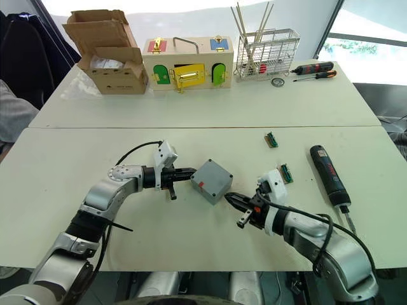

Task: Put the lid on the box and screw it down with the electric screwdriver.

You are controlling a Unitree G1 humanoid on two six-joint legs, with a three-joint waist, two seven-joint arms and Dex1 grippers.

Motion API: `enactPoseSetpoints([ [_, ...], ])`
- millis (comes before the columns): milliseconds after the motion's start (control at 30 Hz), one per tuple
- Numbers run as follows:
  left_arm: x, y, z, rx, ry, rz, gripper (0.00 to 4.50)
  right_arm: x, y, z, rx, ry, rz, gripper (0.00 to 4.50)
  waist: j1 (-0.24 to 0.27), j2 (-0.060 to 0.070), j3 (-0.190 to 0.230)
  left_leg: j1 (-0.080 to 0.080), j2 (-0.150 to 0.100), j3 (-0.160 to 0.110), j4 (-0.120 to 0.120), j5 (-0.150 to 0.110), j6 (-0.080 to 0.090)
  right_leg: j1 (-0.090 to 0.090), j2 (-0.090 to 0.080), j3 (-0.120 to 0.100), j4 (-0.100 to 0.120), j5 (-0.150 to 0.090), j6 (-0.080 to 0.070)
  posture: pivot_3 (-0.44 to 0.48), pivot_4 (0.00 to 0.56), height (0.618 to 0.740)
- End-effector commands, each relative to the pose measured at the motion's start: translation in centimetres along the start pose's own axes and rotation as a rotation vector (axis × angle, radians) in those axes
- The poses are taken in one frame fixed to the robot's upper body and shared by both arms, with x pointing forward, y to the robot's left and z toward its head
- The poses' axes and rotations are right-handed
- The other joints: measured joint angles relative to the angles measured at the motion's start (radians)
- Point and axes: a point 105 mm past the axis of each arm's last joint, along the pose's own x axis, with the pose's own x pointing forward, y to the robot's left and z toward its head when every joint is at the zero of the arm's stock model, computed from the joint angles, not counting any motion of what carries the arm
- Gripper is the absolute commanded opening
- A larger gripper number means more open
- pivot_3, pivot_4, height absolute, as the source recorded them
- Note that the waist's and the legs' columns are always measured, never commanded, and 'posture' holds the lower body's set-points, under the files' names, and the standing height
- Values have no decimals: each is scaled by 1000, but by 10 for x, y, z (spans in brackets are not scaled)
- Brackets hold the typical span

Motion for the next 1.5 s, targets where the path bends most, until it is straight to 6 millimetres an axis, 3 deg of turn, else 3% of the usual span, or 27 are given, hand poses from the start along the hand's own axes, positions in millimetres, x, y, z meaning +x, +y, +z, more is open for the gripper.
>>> enactPoseSetpoints([
  [33, 0, -10, 6, 22, -14, -21, 0, 9, -4, 8, -16, -43, -25, 51, 0, 0, 0, 0, 0, 0, 0, 0, 0, 0, 0, 0, 0, 0, 0, 0, 150, 740],
  [467, 4, -38, 7, -9, -28, -63, 0, 26, -31, 17, -51, -85, -114, 51, 0, 1, 1, -1, 0, 0, -1, 0, 0, -3, 0, 0, 2, 0, 0, 0, 150, 740],
  [1033, -3, -19, 9, -1, -34, 15, 0, 19, -26, 12, -37, -68, -117, 51, -1, 1, 1, -1, 0, 0, -1, 0, 0, -3, 0, 0, 2, 0, 0, 0, 150, 740],
  [1300, -15, -4, 18, 46, -51, 77, 0, -5, -32, 16, -20, -78, -195, 51, 0, 1, 1, -2, 0, 0, -1, 0, 0, -3, 0, 0, 1, 0, 0, 0, 150, 740],
  [1400, -38, -1, 45, 107, -78, 88, 0, -42, -44, 24, -61, -108, -287, 51, 1, 2, 2, -4, 0, 0, -1, 0, 0, -6, 0, 0, 1, 0, 0, 0, 150, 740],
  [1500, -49, -16, 68, 142, -104, 19, 0, -68, -55, 27, -92, -122, -358, 51, 0, 2, 2, -8, 0, 0, 0, 0, 0, -9, 0, 0, 1, 0, 0, 0, 150, 740],
])
